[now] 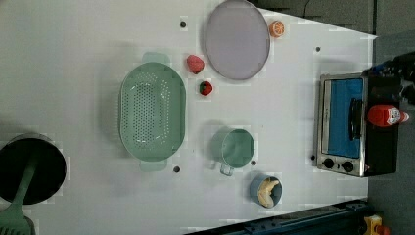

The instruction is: Pick Ketchup from oven and place it on table.

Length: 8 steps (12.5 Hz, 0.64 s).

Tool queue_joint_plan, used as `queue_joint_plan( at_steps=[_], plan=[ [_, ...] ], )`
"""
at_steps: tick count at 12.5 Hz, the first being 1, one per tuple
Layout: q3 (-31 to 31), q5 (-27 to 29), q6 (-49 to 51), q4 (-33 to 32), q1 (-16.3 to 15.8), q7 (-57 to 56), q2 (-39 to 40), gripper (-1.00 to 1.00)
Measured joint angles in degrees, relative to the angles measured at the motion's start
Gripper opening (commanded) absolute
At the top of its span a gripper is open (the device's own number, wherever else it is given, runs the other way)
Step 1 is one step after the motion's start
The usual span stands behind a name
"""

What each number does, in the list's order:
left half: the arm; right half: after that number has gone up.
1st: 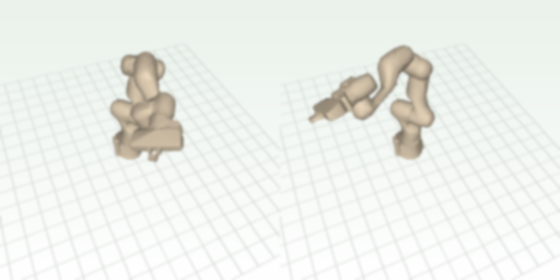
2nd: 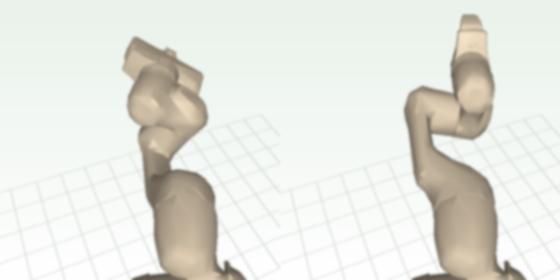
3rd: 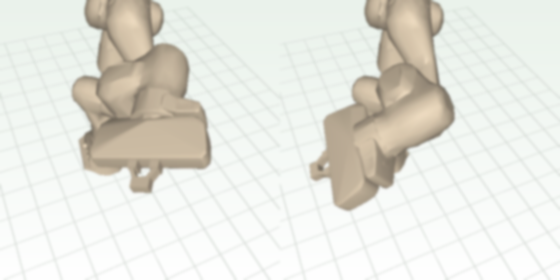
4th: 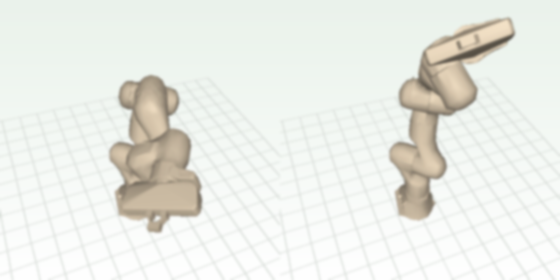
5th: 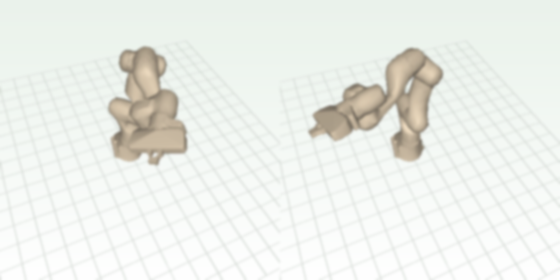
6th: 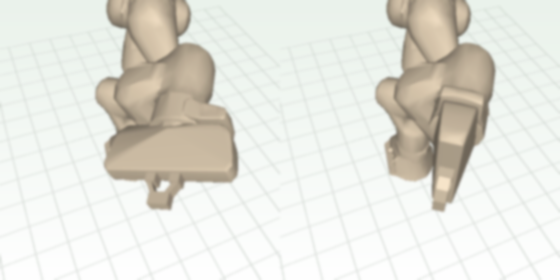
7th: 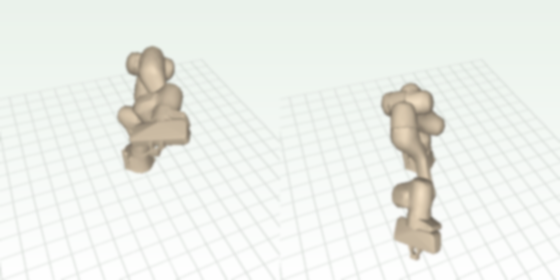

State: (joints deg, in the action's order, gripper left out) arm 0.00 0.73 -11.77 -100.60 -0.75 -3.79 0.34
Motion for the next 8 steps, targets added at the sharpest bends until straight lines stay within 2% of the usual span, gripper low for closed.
queue_joint_plan(
  at_steps=[2, 3, 5, 8],
  plan=[
    [1.2, -0.1, 12.0, -7.1, -0.2, -0.1, -8.6, 0.81],
    [1.7, -0.1, 14.4, -8.3, 0.1, -0.1, -12.5, 1.00],
    [2.3, -2.9, 13.8, -5.8, 1.1, -0.2, -17.6, 1.00],
    [4.0, -2.8, 10.8, -3.1, 2.4, -0.6, -20.6, 1.00]
  ],
)
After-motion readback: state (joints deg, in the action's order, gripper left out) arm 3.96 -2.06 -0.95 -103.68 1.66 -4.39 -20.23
